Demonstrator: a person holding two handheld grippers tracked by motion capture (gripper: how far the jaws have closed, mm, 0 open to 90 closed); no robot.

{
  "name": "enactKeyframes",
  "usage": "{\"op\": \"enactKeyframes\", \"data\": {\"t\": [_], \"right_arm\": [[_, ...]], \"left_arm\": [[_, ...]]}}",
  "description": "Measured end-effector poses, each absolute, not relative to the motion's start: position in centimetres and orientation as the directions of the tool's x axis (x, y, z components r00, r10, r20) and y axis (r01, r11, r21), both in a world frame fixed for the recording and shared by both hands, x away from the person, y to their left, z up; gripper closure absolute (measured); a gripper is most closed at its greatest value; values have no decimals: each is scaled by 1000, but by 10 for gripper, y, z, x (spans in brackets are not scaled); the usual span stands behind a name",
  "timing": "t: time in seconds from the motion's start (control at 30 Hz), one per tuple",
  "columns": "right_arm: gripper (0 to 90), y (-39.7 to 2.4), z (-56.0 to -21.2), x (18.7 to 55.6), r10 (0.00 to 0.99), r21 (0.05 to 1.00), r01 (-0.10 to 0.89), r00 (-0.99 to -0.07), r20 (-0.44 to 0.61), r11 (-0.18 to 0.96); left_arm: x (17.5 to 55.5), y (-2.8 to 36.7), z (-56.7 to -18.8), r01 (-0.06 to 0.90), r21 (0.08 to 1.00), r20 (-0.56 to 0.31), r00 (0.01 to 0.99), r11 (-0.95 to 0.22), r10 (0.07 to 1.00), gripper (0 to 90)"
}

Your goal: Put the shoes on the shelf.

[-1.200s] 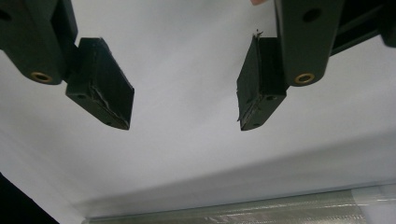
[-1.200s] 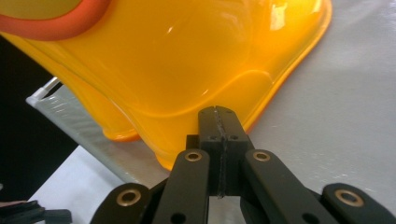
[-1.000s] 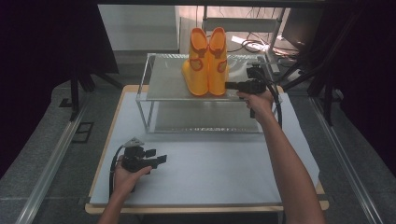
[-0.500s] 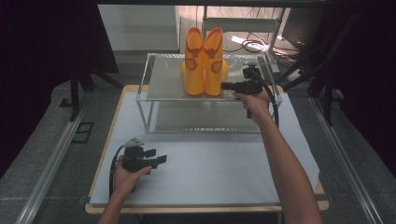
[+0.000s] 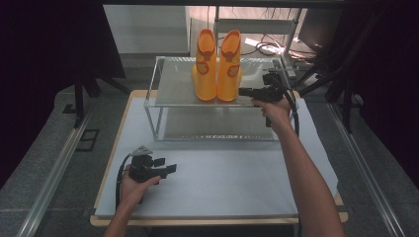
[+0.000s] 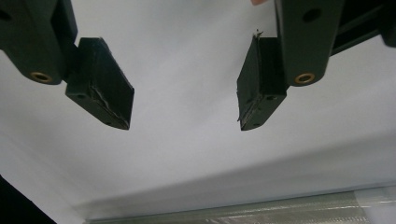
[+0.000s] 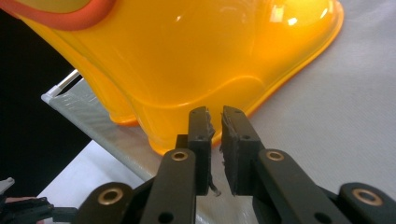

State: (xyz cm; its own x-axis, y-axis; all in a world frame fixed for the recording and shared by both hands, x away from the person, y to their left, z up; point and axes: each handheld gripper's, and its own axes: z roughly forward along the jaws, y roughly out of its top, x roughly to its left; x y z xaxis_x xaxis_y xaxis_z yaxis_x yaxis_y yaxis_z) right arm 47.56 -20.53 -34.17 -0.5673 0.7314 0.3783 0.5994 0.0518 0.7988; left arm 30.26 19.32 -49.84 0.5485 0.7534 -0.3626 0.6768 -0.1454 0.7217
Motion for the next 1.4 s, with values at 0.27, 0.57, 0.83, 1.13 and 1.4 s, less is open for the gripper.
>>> {"op": "enactKeyframes", "data": {"t": [0.27, 0.57, 0.83, 1.13, 1.4], "right_arm": [[748, -223, -342, 460, 721, 814, 580, -575, 387, 25], [677, -252, -347, 426, 704, 853, 521, -602, 376, -10], [619, -278, -366, 388, 690, 877, 478, -621, 373, -44], [592, -312, -417, 346, 693, 878, 467, -599, 400, -103], [585, -328, -453, 326, 701, 863, 490, -572, 426, -125]], "left_arm": [[302, 191, -499, 676, 721, -357, 551, -152, 754, 365], [302, 190, -499, 676, 721, -355, 550, -154, 756, 364], [302, 188, -499, 673, 721, -347, 556, -165, 755, 364], [302, 187, -501, 680, 716, -352, 550, -161, 757, 363], [302, 185, -503, 684, 710, -353, 551, -168, 756, 363]]}}
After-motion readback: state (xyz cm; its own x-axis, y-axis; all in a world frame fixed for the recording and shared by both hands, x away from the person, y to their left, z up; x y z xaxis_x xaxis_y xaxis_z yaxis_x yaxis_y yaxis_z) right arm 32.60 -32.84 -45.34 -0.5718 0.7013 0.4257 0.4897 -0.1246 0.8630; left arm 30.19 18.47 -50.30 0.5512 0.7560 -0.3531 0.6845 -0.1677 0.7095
